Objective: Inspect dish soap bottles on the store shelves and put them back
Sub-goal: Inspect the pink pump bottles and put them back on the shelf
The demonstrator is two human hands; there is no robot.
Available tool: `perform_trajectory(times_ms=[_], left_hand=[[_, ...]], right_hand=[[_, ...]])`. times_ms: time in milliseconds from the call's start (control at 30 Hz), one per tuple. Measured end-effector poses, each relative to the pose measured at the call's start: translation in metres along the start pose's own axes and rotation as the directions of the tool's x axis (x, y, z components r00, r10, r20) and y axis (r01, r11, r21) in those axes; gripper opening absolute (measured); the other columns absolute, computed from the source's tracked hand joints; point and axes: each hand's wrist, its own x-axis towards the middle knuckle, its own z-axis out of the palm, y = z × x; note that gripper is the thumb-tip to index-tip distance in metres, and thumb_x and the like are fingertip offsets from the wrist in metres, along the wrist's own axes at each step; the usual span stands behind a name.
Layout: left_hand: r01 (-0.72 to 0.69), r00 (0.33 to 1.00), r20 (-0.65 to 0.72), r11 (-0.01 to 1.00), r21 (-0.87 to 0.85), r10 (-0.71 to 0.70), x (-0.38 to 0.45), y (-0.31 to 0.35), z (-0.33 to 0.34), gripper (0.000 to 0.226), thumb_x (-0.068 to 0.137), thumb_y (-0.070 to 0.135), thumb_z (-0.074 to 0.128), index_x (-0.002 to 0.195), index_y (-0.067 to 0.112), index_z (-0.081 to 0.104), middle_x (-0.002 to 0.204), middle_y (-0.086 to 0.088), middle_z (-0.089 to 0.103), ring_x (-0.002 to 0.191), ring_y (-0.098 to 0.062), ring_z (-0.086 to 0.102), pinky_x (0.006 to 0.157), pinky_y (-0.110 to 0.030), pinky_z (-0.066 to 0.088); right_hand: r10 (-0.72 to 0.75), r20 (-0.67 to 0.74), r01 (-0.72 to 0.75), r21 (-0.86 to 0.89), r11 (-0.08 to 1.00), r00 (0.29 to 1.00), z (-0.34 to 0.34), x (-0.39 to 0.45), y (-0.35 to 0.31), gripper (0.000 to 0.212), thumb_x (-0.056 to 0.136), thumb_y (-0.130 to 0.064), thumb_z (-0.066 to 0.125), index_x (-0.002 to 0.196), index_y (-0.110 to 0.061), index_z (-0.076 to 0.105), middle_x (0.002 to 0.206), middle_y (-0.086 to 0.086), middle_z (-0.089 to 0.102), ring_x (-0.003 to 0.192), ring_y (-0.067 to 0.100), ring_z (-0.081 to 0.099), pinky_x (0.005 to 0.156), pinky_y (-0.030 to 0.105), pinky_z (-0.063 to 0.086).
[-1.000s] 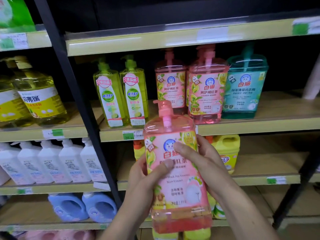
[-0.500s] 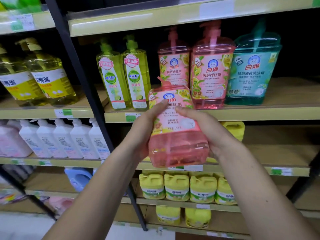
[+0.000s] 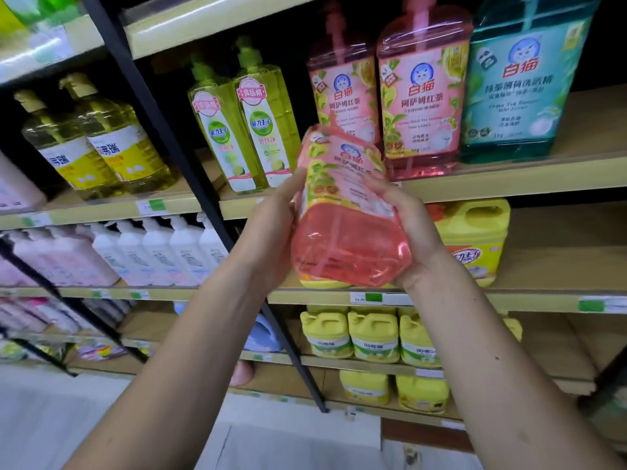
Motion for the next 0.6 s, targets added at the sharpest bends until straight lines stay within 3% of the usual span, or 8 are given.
perform_trajectory(times_ms=[100,133,200,267,333,433,500,600], left_hand=[[-0.149,0.989,0.025,0.988,0.029,0.148,-0.011,-0.007,0.003,0.031,0.111,0.038,0.057,0.141,0.034,0.063,0.119,0.011,0.082,0.113,-0.017,0.078,0.092,-0.04,0.066],[-0.192,0.981,0.04,0.981,0.039,0.191,-0.015,-0.009,0.004,0.038,0.11,0.038,0.06,0.147,0.041,0.056,0.115,0.02,0.081,0.111,-0.012,0.079,0.09,-0.038,0.066],[-0.264,0.964,0.026,0.962,0.063,0.263,-0.018,-0.015,0.002,0.062,0.103,0.043,0.067,0.159,0.051,0.042,0.127,0.024,0.076,0.119,-0.012,0.076,0.102,-0.045,0.062],[-0.322,0.946,0.015,0.941,0.105,0.322,-0.019,-0.02,-0.001,0.066,0.091,0.055,0.068,0.149,0.071,0.04,0.148,0.024,0.063,0.138,-0.015,0.063,0.117,-0.053,0.049],[-0.356,0.934,0.033,0.918,0.175,0.356,-0.023,-0.025,-0.006,0.063,0.082,0.064,0.059,0.137,0.086,0.036,0.154,0.03,0.046,0.149,-0.014,0.051,0.12,-0.056,0.042],[-0.349,0.937,0.075,0.926,0.145,0.342,-0.024,-0.038,-0.019,0.066,0.088,0.065,0.064,0.145,0.081,0.033,0.167,0.03,0.033,0.16,-0.015,0.033,0.123,-0.058,0.04],[-0.36,0.933,0.057,0.929,0.087,0.357,-0.029,-0.045,-0.025,0.054,0.101,0.055,0.065,0.151,0.064,0.047,0.163,0.015,0.051,0.151,-0.019,0.05,0.117,-0.053,0.05],[-0.396,0.918,0.006,0.918,0.034,0.396,-0.037,-0.047,-0.031,0.03,0.107,0.038,0.065,0.136,0.034,0.074,0.128,-0.001,0.079,0.119,-0.029,0.076,0.096,-0.043,0.065]], right_hand=[[-0.016,0.018,0.013,0.168,0.986,1.0,0.0,-0.004,0.018,0.06,0.108,-0.037,0.053,0.161,-0.008,0.045,0.164,0.021,0.044,0.151,0.041,0.044,0.125,0.059,0.035],[-0.02,0.026,0.015,0.196,0.98,0.999,0.002,-0.005,0.024,0.061,0.11,-0.041,0.049,0.161,-0.007,0.045,0.165,0.021,0.043,0.151,0.039,0.046,0.124,0.056,0.038],[-0.021,0.042,0.011,0.209,0.978,0.999,0.003,-0.004,0.034,0.066,0.111,-0.05,0.045,0.162,-0.008,0.043,0.163,0.018,0.048,0.146,0.037,0.052,0.12,0.052,0.044],[-0.005,0.132,-0.023,0.211,0.977,0.991,0.003,-0.001,0.04,0.072,0.113,-0.056,0.036,0.16,-0.002,0.043,0.158,0.024,0.052,0.144,0.04,0.053,0.117,0.053,0.046],[0.004,0.184,-0.046,0.222,0.974,0.983,-0.005,-0.001,0.042,0.082,0.114,-0.059,0.021,0.157,0.007,0.042,0.156,0.033,0.049,0.146,0.046,0.047,0.12,0.054,0.039],[0.018,0.133,-0.014,-0.029,0.999,0.991,-0.008,0.006,0.038,0.078,0.106,-0.07,0.04,0.148,-0.009,0.062,0.147,0.021,0.064,0.135,0.038,0.063,0.106,0.051,0.055],[-0.038,0.045,0.043,-0.104,0.994,0.998,-0.013,0.014,0.042,0.079,0.096,-0.073,0.055,0.153,-0.019,0.057,0.15,0.015,0.063,0.138,0.036,0.061,0.111,0.055,0.052],[-0.082,0.047,0.084,-0.045,0.995,0.996,-0.009,0.019,0.047,0.076,0.089,-0.062,0.074,0.147,-0.014,0.063,0.147,0.016,0.066,0.134,0.034,0.065,0.109,0.051,0.054]])
